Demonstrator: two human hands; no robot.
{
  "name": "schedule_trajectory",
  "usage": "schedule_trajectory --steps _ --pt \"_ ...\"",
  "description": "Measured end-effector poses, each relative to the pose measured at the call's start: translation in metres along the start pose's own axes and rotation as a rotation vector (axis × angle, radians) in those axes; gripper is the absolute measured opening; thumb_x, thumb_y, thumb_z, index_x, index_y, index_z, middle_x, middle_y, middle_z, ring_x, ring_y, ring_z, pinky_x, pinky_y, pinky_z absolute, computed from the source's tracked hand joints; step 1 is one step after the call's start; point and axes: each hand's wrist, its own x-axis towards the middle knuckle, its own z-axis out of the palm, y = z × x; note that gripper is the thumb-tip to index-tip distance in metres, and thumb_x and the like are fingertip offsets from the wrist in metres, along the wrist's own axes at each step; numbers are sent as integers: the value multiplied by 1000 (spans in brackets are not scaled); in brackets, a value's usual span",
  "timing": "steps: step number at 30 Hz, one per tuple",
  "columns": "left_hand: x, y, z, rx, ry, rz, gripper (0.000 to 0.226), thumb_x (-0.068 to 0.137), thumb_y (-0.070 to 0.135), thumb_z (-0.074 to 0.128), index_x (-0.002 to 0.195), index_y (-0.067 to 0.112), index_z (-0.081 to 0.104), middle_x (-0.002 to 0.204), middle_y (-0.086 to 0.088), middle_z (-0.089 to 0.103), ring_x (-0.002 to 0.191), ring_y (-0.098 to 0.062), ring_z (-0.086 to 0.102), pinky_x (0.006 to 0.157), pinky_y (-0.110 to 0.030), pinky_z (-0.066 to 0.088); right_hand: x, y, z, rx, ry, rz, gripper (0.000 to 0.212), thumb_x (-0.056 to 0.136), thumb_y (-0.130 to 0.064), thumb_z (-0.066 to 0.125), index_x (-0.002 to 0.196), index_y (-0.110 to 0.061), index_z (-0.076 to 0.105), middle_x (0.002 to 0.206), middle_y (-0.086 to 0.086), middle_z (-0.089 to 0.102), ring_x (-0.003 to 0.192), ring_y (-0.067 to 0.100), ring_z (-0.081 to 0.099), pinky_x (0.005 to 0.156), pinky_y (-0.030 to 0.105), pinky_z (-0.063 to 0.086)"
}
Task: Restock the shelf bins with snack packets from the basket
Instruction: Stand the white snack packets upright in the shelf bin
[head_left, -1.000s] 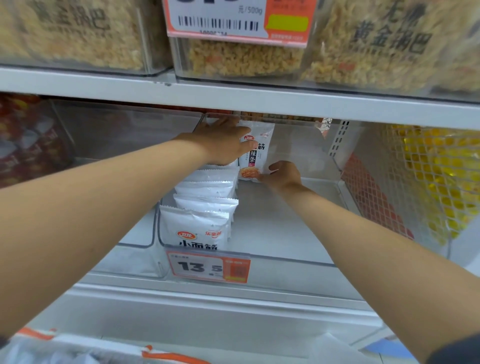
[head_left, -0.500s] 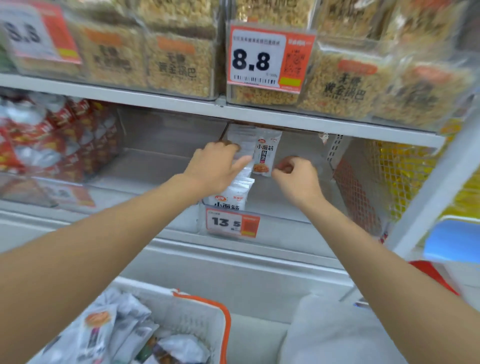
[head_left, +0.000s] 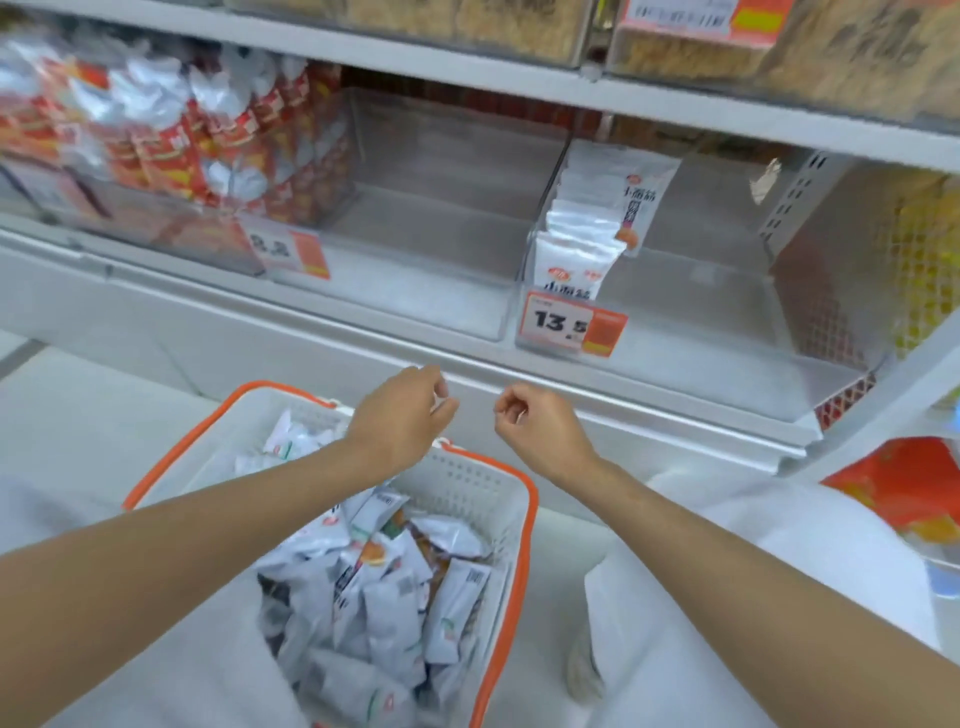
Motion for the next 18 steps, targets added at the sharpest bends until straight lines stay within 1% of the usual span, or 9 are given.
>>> schedule_trajectory --steps 4,6,9,11,12,14,16,17,18 --pt "-7 -51 14 88 -259 -144 13 92 35 57 87 23 55 101 -4 66 93 -26 62 81 -35 49 3 22 54 -189 -369 96 16 82 -14 60 96 -16 68 97 3 68 92 21 62 81 31 51" --pt "-5 -61 17 157 -359 -184 11 90 33 57 80 28 54 104 2 66 95 -21 61 86 -35 50 3 33 81 -276 -554 129 23 85 -18 63 108 -15 66 111 5 67 104 23 60 86 28 47" --pt "-5 -68 21 237 -453 -226 9 90 28 55 90 26 63 105 6 63 100 -19 60 90 -36 50 -4 45 130 -320 -729 171 38 88 -22 64 123 -9 60 127 10 61 116 27 56 87 26 43" --pt "-9 -74 23 286 -508 -251 14 90 23 54 98 23 66 109 4 63 100 -21 61 89 -37 52 -13 46 162 -230 -820 252 49 90 -22 63 134 -4 50 135 13 53 123 31 52 92 31 45" --pt "-11 -77 24 300 -524 -259 15 89 22 54 100 23 65 111 3 63 100 -22 61 89 -37 52 -18 46 175 -173 -859 289 50 91 -20 62 136 -2 47 136 15 51 123 33 51 88 32 46" --pt "-14 -79 23 304 -546 -270 16 89 22 54 101 24 65 111 2 64 95 -22 64 87 -36 53 -27 46 195 -94 -903 353 39 93 -19 61 127 -3 52 126 12 54 107 29 55 70 29 41" --pt "-17 -79 23 309 -556 -286 17 90 20 55 102 23 66 110 1 64 91 -23 66 86 -36 54 -34 51 204 -118 -837 358 11 93 -15 59 84 -9 56 88 8 55 78 21 49 59 27 35" --pt "-19 -78 22 307 -553 -289 18 89 19 55 102 23 66 111 0 64 94 -24 65 87 -37 54 -35 54 206 -133 -783 368 25 91 -10 58 68 -8 48 73 10 48 69 21 48 60 27 33" --pt "-20 -79 23 306 -548 -289 18 88 18 55 103 23 66 112 -1 64 97 -25 64 87 -37 53 -35 55 203 -151 -736 350 27 88 -5 56 63 -2 46 68 17 47 66 24 50 62 27 33"
